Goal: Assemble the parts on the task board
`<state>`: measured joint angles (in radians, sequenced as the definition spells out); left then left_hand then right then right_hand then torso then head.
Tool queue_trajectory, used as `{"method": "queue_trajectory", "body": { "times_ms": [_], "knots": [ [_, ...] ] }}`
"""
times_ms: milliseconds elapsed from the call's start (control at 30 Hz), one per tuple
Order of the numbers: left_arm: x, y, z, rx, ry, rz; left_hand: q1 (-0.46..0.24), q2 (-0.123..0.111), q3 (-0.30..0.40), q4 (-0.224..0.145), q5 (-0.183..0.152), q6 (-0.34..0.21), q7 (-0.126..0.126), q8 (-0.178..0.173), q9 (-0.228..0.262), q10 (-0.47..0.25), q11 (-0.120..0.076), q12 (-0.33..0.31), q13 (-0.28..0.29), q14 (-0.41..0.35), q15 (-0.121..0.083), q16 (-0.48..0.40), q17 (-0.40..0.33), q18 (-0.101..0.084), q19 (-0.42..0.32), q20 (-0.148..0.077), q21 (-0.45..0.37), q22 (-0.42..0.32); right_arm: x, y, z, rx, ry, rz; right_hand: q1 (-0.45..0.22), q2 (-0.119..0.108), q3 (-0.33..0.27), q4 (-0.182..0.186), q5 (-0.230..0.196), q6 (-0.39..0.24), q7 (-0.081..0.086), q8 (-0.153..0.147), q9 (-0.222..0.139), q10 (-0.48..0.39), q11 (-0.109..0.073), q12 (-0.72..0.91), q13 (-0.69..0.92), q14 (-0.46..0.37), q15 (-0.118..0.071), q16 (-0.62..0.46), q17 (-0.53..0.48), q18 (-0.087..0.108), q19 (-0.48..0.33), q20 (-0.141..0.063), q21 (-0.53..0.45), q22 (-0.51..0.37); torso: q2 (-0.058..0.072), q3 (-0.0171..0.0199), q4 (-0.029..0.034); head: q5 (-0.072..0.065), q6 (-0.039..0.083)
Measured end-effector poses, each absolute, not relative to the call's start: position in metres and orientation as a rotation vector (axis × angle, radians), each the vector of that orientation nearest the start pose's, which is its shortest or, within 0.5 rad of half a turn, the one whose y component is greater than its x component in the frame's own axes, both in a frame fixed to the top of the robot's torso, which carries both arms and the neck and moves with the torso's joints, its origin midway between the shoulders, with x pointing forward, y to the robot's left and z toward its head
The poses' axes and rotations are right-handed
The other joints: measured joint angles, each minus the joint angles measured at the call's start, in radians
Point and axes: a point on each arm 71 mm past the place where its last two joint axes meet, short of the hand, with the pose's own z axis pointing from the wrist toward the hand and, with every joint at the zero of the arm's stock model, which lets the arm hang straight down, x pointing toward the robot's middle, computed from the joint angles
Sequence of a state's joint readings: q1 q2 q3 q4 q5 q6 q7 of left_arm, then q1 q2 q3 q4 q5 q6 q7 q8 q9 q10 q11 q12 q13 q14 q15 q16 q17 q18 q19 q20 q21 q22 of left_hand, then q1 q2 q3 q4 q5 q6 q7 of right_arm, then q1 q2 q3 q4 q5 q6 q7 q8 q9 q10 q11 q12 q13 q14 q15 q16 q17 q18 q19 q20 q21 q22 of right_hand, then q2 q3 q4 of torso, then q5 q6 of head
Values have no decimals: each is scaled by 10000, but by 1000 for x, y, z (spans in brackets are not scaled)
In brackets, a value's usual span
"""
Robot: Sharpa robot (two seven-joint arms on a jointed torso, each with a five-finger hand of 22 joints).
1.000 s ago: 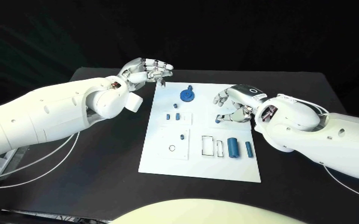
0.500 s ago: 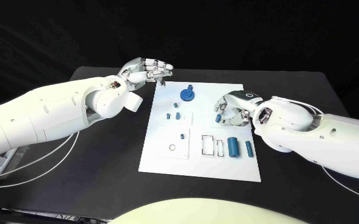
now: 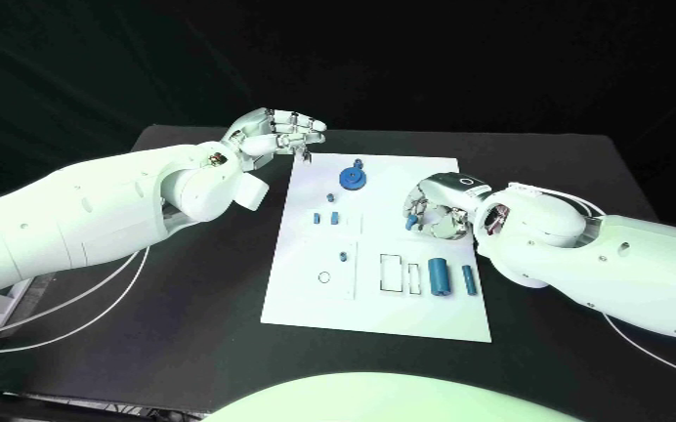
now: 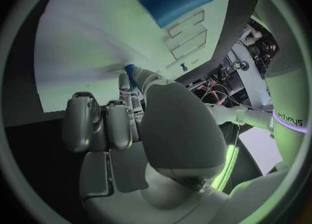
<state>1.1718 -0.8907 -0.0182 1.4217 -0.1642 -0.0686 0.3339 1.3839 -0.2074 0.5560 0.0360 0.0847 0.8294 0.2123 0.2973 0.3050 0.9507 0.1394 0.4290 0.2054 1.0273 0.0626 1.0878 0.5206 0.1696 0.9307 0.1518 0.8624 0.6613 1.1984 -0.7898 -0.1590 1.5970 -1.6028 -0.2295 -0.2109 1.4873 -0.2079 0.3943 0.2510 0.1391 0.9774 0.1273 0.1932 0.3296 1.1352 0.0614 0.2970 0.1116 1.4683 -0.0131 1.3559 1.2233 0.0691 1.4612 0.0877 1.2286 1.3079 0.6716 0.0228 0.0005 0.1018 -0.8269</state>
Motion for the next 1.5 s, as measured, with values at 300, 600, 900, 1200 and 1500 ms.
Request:
{"method": "queue_trajectory", "body": {
  "times_ms": [300, 600, 900, 1200, 1500],
  "knots": [
    [497, 250, -192, -9674, 15840, -15543, 0, 0, 0, 0, 0, 0, 0, 0, -1, 0, 0, 0, 0, 0, 0, 0, 0, 1, 0, 0, 0, 0, 449, -155, -226, -3743, 17969, 5860, -94, -41, 445, 2, -40, 275, 10, 71, 61, 331, -1, -78, -28, 0, 0, 84, 57, 1, 0, 0, 207, -1, 1, 4, -1, 1, -6],
    [497, 250, -192, -9686, 15864, -15532, 0, 0, 0, 0, 0, 0, 0, 0, -1, 0, 0, 0, 0, 0, 0, 0, 1, 0, 0, 0, 0, -12, 449, -154, -226, -3702, 17941, 5884, -285, 148, 934, -251, -217, 698, -134, 318, 194, 841, -132, -77, 47, -22, -98, 109, 94, 0, 36, -37, 425, -2, 2, 0, 2, -25, -26],
    [497, 250, -192, -9698, 15899, -15524, 40, 40, 0, 0, 0, 0, 0, 0, 8, 0, 0, 0, 0, 0, 0, 0, -9, 0, 0, 0, 0, -21, 449, -153, -226, -3609, 17924, 5935, -565, 352, 1764, -807, -563, 900, -262, 519, 268, 1281, -292, -215, 227, -53, -196, 135, 151, -1, 68, -146, 592, -3, 2, -7, 5, -44, -42],
    [498, 251, -193, -9719, 15943, -15501, 40, 40, 0, 0, 0, 0, 0, 0, 7, 0, 0, 0, 0, 0, 0, 0, -8, 0, 0, 0, 0, -21, 446, -155, -224, -3279, 17854, 6128, -729, 407, 1954, -995, -605, 893, -259, 523, 267, 1285, -295, -303, 283, -53, -196, 135, 101, -1, 69, -146, 592, -4, -1, -6, 8, -47, -34],
    [498, 251, -193, -9742, 16000, -15480, 79, 79, 0, -1, 0, 0, 0, 0, 6, 0, 0, 0, 0, 0, 0, 0, -8, 0, 0, 0, 1, -21, 441, -155, -206, -2858, 17576, 6595, -876, 368, 1980, -1021, -621, 878, -255, 532, 267, 1332, -273, -348, 295, -53, -196, 135, 83, -1, 68, -145, 591, -5, -9, -6, 1, -41, -6]
  ]
}}
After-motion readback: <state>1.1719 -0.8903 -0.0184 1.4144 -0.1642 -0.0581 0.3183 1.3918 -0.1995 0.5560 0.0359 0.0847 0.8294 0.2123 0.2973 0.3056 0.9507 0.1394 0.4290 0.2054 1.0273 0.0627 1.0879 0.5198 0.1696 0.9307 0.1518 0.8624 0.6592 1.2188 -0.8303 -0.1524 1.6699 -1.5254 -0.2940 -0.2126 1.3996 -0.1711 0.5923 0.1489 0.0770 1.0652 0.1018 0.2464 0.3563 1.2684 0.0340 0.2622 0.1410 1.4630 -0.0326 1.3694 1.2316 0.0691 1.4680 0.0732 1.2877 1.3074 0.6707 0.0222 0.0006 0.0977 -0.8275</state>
